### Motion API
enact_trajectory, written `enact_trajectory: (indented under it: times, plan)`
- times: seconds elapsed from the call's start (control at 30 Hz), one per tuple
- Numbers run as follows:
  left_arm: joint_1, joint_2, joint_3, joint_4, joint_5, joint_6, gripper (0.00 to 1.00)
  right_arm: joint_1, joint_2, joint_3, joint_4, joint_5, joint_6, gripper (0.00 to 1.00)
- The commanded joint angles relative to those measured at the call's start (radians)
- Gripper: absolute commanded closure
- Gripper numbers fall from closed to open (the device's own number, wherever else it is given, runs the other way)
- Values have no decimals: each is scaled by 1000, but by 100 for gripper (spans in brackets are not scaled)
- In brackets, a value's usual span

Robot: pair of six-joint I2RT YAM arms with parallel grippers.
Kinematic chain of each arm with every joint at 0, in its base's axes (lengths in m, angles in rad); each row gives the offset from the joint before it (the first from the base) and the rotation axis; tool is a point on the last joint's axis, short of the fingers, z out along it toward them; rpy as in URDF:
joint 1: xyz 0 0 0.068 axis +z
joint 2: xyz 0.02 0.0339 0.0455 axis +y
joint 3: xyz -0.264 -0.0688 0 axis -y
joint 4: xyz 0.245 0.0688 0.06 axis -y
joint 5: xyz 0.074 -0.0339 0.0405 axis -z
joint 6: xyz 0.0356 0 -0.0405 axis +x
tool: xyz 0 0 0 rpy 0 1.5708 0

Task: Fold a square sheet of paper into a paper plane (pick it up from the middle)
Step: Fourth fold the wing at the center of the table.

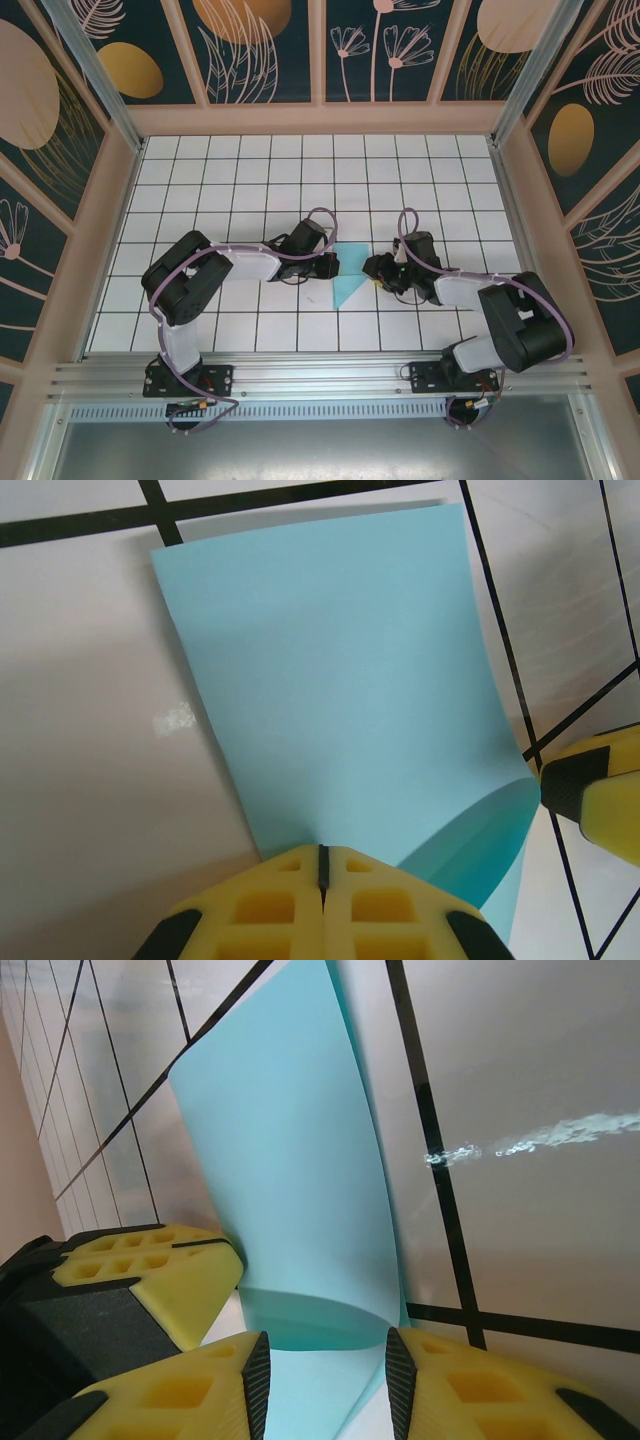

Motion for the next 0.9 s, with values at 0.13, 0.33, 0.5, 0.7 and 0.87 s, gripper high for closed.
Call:
enact_trajectory:
  times: [0.13, 0.33, 0.5, 0.7, 0.87]
  plan:
    - [-2, -6, -19, -56, -16, -5, 95, 13, 42, -7, 45, -16, 21, 63]
    - [-2, -6, -15, -62, -17, -3, 95, 17, 33, -9, 45, -9, 26, 63]
    - [-2, -3, -15, -61, -17, -1, 95, 17, -11, -20, 8, 34, 28, 62]
    - [-1, -1, -10, -62, -15, -3, 95, 15, -17, -28, 8, 36, 39, 62]
    - [-1, -3, -5, -68, -16, 0, 95, 15, -16, -36, 27, 38, 50, 62]
